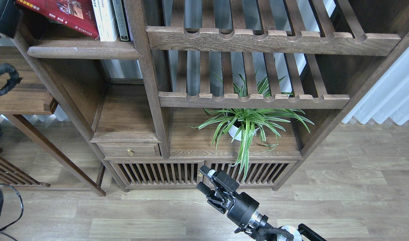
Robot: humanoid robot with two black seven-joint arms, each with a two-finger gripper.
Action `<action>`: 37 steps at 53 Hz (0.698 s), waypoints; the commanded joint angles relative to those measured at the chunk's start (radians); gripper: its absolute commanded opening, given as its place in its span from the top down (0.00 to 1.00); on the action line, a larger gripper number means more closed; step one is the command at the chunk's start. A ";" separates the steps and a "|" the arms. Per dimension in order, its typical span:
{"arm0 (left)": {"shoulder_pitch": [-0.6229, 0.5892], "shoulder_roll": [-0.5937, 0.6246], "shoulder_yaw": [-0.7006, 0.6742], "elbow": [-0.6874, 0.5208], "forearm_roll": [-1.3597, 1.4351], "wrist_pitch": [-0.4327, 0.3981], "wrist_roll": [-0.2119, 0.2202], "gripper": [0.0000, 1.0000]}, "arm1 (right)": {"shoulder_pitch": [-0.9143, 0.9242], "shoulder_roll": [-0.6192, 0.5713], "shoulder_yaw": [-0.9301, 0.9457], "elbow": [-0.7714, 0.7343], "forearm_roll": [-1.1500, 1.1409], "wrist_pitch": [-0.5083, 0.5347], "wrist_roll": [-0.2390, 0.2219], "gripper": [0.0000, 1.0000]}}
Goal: Organize books on shelf
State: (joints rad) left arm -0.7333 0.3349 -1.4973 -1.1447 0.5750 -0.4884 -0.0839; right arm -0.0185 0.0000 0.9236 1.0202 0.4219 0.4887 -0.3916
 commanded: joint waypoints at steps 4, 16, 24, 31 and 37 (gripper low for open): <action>0.083 0.000 -0.012 -0.079 -0.027 0.000 0.018 0.13 | 0.003 0.000 0.003 0.000 -0.002 0.000 0.002 0.02; 0.239 0.004 -0.066 -0.130 -0.109 0.000 0.030 0.10 | 0.011 0.000 0.073 0.018 -0.003 0.000 0.066 0.02; 0.351 -0.004 -0.046 -0.133 -0.142 0.000 0.058 0.06 | 0.025 0.000 0.080 0.043 -0.014 0.000 0.102 0.02; 0.451 -0.010 -0.006 -0.155 -0.144 0.000 0.064 0.00 | 0.035 0.000 0.081 0.044 -0.018 0.000 0.103 0.02; 0.647 -0.082 0.101 -0.150 -0.145 0.000 0.064 0.00 | 0.049 0.000 0.078 0.044 -0.022 0.000 0.103 0.02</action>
State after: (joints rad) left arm -0.2375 0.3144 -1.4795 -1.2991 0.4304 -0.4888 -0.0196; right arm 0.0187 0.0000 1.0043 1.0645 0.4025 0.4887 -0.2883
